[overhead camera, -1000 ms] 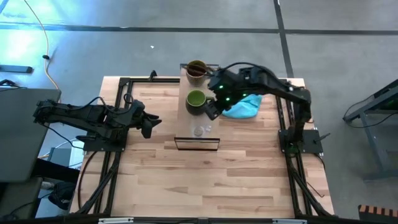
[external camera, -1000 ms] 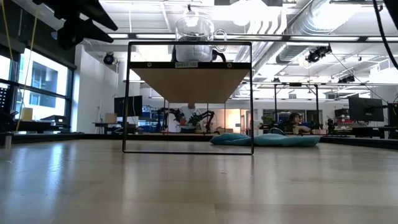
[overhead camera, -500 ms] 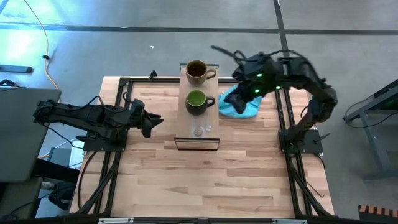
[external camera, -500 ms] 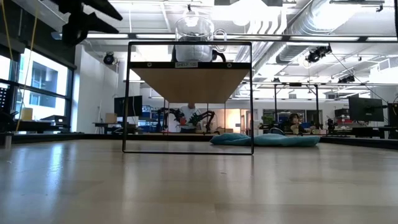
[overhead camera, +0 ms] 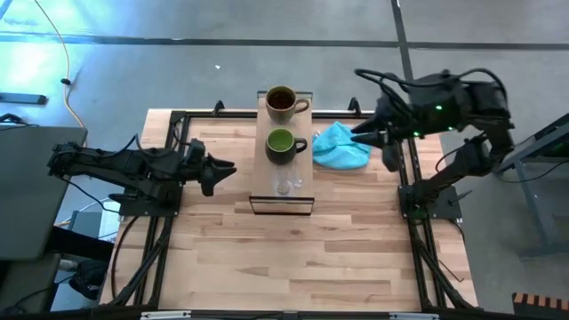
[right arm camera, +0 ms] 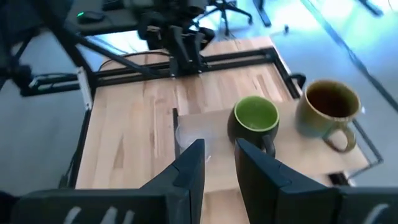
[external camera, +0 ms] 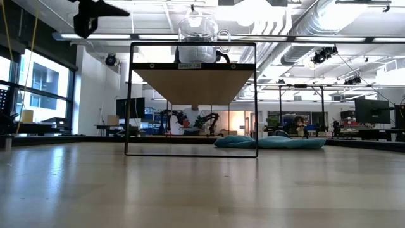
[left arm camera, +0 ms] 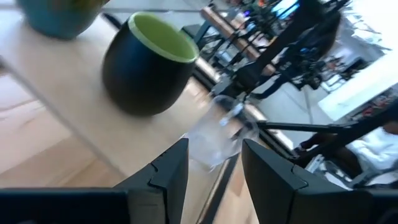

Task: Stack small to large cups/mugs on shelf
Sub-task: Return to Home Position

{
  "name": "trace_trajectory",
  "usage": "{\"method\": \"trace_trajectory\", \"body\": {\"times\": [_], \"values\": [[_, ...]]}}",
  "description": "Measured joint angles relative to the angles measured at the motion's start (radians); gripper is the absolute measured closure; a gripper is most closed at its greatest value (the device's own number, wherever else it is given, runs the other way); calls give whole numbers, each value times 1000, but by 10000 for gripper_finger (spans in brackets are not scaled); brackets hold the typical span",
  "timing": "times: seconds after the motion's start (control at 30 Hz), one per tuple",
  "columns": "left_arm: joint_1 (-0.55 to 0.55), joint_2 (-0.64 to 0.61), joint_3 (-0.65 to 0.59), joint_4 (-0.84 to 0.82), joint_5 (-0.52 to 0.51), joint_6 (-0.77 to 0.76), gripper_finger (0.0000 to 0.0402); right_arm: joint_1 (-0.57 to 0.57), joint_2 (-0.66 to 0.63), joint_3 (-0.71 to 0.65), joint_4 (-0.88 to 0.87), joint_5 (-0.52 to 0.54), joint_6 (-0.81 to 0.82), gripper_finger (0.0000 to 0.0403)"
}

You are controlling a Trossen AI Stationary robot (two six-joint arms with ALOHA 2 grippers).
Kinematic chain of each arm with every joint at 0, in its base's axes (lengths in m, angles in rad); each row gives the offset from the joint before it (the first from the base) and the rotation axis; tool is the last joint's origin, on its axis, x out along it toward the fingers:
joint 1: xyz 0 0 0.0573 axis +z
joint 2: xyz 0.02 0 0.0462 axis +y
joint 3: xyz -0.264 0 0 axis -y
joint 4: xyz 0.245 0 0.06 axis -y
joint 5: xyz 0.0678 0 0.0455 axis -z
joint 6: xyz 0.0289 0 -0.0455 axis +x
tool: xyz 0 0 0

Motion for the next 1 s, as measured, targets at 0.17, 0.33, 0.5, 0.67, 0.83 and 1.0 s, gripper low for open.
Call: {"method": "trace_trajectory", "body": {"times": [0.17,0.33,0.5,0.67,0.83,1.0], "values": [[0,0,0,65,8,39,263,30,-29,0,0,36,-40,322],[0,-1,0,53,6,44,263,41,-51,0,0,165,-42,322],[0,-1,0,52,5,48,263,41,-79,0,0,300,-41,322],[0,-23,59,102,4,80,263,41,-119,0,0,405,-13,322],[0,-57,150,153,108,341,263,41,-155,0,0,420,-35,322],[0,-92,190,159,147,452,263,94,-183,-50,0,404,-114,322]]}}
